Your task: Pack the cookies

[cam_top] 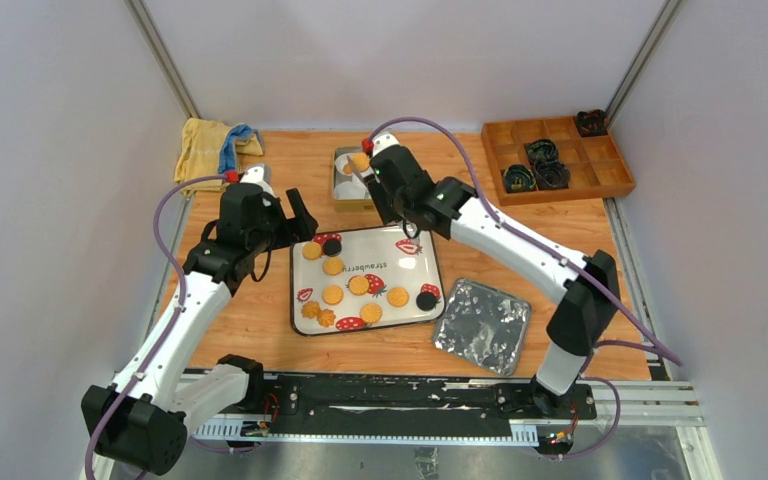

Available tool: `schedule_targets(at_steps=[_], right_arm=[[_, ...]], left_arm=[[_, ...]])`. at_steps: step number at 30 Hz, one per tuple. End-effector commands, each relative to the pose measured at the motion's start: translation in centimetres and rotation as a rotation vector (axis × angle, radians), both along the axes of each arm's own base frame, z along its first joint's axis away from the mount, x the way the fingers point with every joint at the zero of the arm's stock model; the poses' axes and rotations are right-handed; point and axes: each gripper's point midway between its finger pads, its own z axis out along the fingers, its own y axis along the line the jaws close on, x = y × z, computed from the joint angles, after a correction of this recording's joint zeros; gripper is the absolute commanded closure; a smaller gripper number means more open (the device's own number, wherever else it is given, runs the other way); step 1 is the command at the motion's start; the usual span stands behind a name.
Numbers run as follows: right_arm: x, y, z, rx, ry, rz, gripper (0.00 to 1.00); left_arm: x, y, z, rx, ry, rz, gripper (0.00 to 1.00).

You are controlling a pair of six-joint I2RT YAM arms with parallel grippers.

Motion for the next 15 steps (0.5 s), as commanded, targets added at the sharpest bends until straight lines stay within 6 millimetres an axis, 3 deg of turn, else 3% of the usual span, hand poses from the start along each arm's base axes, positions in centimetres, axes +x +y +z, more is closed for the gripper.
schedule_targets(at_steps=[1,7,15], right_arm=[[4.3,-0.6,-2.1,-0.067,0.007,-0.043,0.8],[8.3,0.6,-3.9,-0.071,0.023,-0.038,0.81],[10.5,1.0,-5.5,-0.063,0.055,-0.041,0.81]], left_arm=[[0.1,0.3,0.3,0.021,-0.015,0.001,0.08],[0.3,0.5,0.3,0.032,-0.015,0.007,0.08],[0.3,0.5,0.1,0.038,-0.007,0.009,0.08]])
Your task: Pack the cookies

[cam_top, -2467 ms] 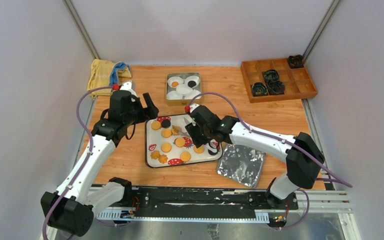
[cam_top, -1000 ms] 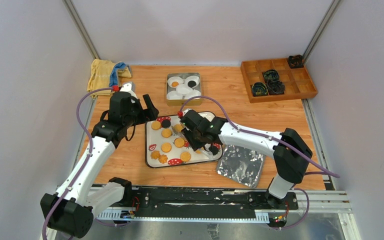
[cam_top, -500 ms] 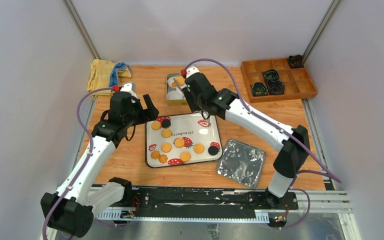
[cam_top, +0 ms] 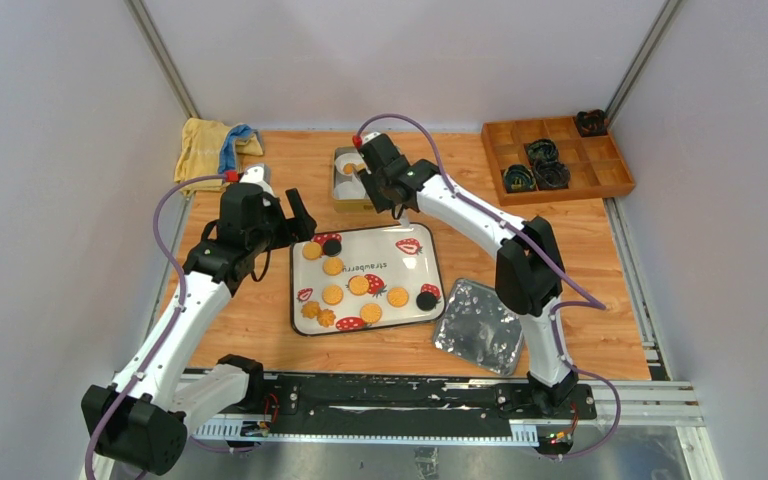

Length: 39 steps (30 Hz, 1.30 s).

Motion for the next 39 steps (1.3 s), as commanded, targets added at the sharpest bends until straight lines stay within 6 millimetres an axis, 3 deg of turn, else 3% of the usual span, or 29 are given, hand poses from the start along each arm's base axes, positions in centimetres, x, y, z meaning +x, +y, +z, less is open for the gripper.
schedule_targets(at_steps=[1,17,26,34,39], right_arm=[[1.7,0.1,2.2,0.049,-0.036,0.004,0.81],[1.3,-0.2,-0.5,0.028,0.028,0.001,0.8],[1.1,-0.5,-1.8,0.009,0.048,-0.013,0.74],[1.2,-0.7,-2.2,-0.003,0.051,-0.024,0.49],[1.4,-0.8,-2.1,-0.009,0.044,-0.03,0.47]], left_arm=[[0.2,0.2,0.2,0.017,-0.003,0.003,0.08],[0.2,0.2,0.0,0.016,0.003,0.003,0.08],[0.1,0.2,0.1,0.016,0.004,0.004,0.07],[0.1,0.0,0.0,0.011,0.008,-0.006,0.07],[0.0,-0.4,0.3,-0.001,0.0,-0.026,0.06]])
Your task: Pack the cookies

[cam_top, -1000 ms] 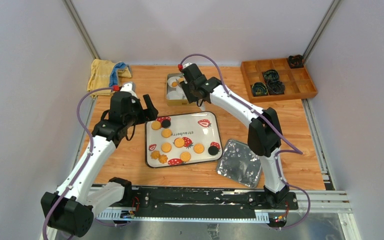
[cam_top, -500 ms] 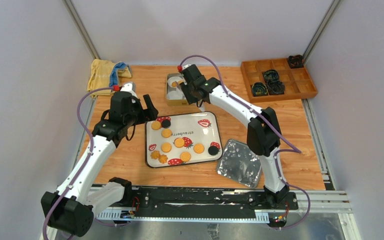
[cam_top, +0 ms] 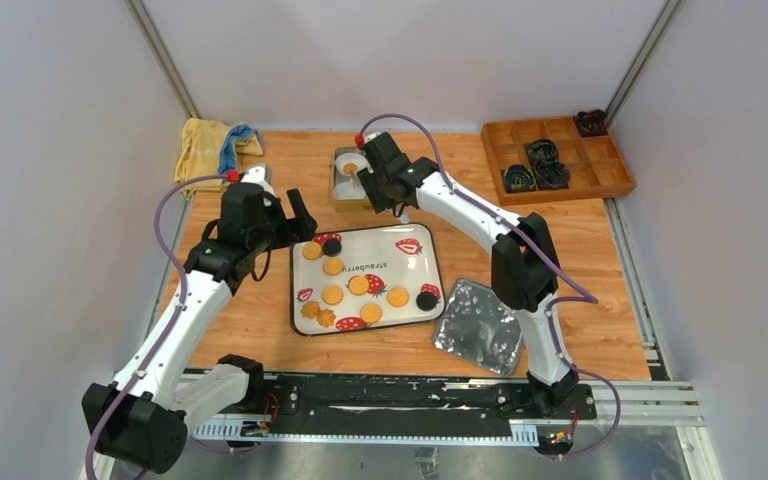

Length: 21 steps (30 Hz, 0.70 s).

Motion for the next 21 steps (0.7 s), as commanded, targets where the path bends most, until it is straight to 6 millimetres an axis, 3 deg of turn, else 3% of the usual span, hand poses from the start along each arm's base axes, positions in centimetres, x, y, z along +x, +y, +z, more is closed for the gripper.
schedule_targets(at_steps=[1,5,10,14,21], right_arm=[[0.5,-0.9,-0.8,-0.03,0.003,-0.035,0.47],[0.4,-1.1,0.1,-0.017,-0.009,-0.047,0.48],[-1.2,-1.5,2.7,0.046,-0.016,-0.049,0.49],[-4.1,-2.5,5.0,0.089,-0.032,-0.042,0.49],[-10.5,-4.2,6.1,0.1,-0.03,0.014,0.49]], left_arm=[[0.0,-0.3,0.6,-0.005,-0.009,-0.022,0.06],[0.0,-0.3,0.9,-0.007,-0.016,-0.022,0.05],[-0.1,-0.3,1.3,-0.009,-0.028,-0.021,0.06],[0.1,-0.4,1.6,-0.016,-0.035,-0.02,0.06],[0.3,-0.5,1.1,-0.022,-0.017,-0.014,0.06]])
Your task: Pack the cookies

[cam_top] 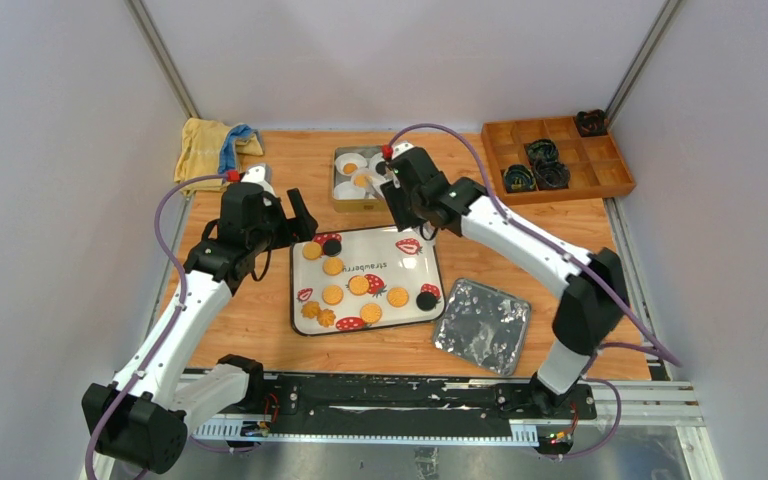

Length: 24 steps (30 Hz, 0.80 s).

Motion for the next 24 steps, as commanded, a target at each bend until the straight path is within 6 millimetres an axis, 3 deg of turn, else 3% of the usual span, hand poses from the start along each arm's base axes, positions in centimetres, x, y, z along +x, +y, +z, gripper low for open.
schedule_targets(at_steps=[1,6,12,17,24], right_arm=[[-4.3,-0.2,1.7,0.04,-0.02,0.042,0.49],[-9.6,-0.4,-0.1,0.013,0.037,0.119,0.5],[-16.1,0.6,-3.9,-0.018,0.162,0.226,0.49],[-18.7,1.2,-5.0,-0.028,0.216,0.252,0.49],[-20.8,1.5,-5.2,-0.039,0.249,0.289,0.49]], left_arm=[[0.4,-0.4,0.8,-0.017,-0.011,-0.006,0.06],[0.3,-0.9,0.6,-0.043,-0.004,-0.02,0.06],[0.3,-0.9,0.5,-0.045,0.002,-0.017,0.06],[0.1,-0.9,0.7,-0.05,-0.002,-0.017,0.06],[-0.3,-0.6,0.9,-0.044,-0.006,-0.01,0.06]])
